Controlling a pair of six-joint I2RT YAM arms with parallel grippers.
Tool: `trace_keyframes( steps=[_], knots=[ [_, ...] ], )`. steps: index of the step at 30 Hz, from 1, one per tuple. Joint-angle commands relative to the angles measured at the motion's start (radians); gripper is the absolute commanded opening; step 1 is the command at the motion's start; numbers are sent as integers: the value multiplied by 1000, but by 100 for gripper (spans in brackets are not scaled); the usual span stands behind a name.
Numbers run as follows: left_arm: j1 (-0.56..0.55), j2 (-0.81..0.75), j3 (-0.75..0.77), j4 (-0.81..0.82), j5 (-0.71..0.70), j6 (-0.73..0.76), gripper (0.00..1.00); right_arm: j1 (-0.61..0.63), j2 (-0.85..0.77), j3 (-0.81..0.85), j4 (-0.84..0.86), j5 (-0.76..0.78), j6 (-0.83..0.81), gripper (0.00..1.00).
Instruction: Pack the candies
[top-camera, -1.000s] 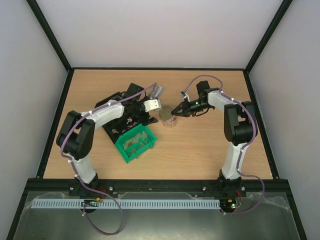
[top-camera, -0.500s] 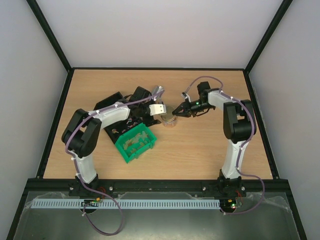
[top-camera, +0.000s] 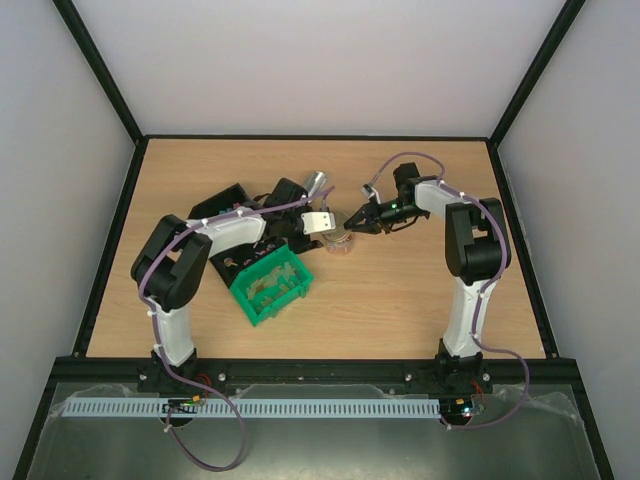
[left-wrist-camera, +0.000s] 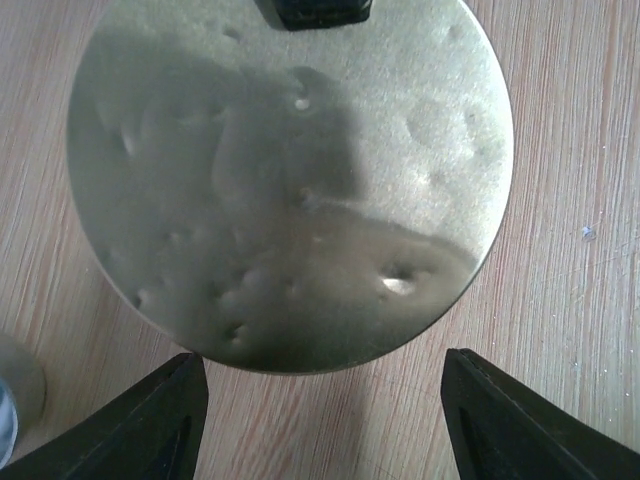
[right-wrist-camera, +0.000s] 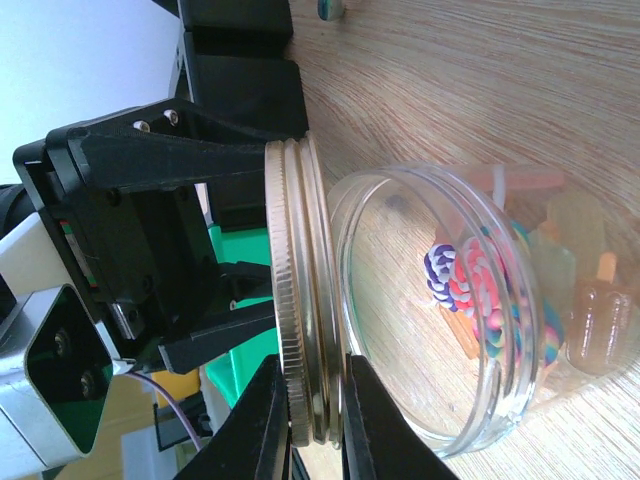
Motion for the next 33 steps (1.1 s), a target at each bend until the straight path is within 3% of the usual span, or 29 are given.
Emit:
trace_keyframes(
  steps=[1,10,20,33],
  knots=[
    [-10,17,-3,45,4,-17,65,-4,10,25,-37,-5,3,5],
    [-18,17,1,62,8,-44,55,-9,2,34,-47,14,-4,14],
    [-18,11,1,61,13,-53,53,-23,-35,37,-52,79,-10,37],
    [-18,6,5,60,23,-64,52,-38,-113,45,-54,272,-22,54]
  ],
)
